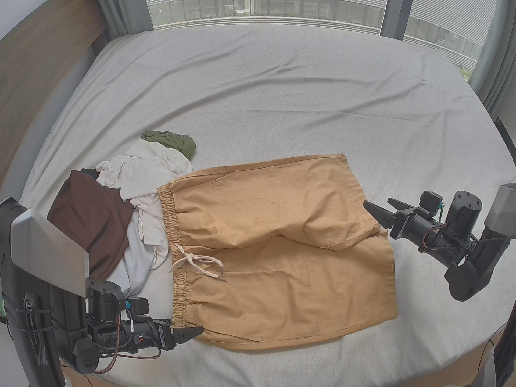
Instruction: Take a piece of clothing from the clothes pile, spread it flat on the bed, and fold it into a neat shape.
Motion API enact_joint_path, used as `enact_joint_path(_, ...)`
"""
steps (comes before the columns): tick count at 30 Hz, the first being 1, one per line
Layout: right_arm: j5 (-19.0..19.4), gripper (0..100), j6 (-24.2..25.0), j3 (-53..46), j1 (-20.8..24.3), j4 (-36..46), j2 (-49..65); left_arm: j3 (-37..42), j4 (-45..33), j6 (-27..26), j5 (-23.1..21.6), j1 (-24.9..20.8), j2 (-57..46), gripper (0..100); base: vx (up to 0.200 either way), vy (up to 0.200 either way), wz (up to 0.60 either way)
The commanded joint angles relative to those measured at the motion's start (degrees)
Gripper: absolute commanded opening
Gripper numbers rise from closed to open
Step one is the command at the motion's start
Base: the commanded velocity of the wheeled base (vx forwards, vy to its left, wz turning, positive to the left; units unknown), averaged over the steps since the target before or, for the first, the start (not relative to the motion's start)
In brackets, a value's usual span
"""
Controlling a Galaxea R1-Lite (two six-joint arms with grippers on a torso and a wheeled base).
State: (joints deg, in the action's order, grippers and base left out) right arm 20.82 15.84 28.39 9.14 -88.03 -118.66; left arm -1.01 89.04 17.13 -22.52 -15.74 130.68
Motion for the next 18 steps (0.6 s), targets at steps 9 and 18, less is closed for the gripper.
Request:
enact_joint_path(9,0.0,100,-0.2,-0.4,0.1,0.0,-0.6,0.4,-0.1,0.1,0.0,0.3,0.4,0,0.000,0.000,0.00)
enact_joint_path(18,0.0,100,-0.5,-2.5,-0.1,0.4,-0.8,0.6,0.0,0.0,0.1,1.1,-1.5,0,0.000,0.000,0.00)
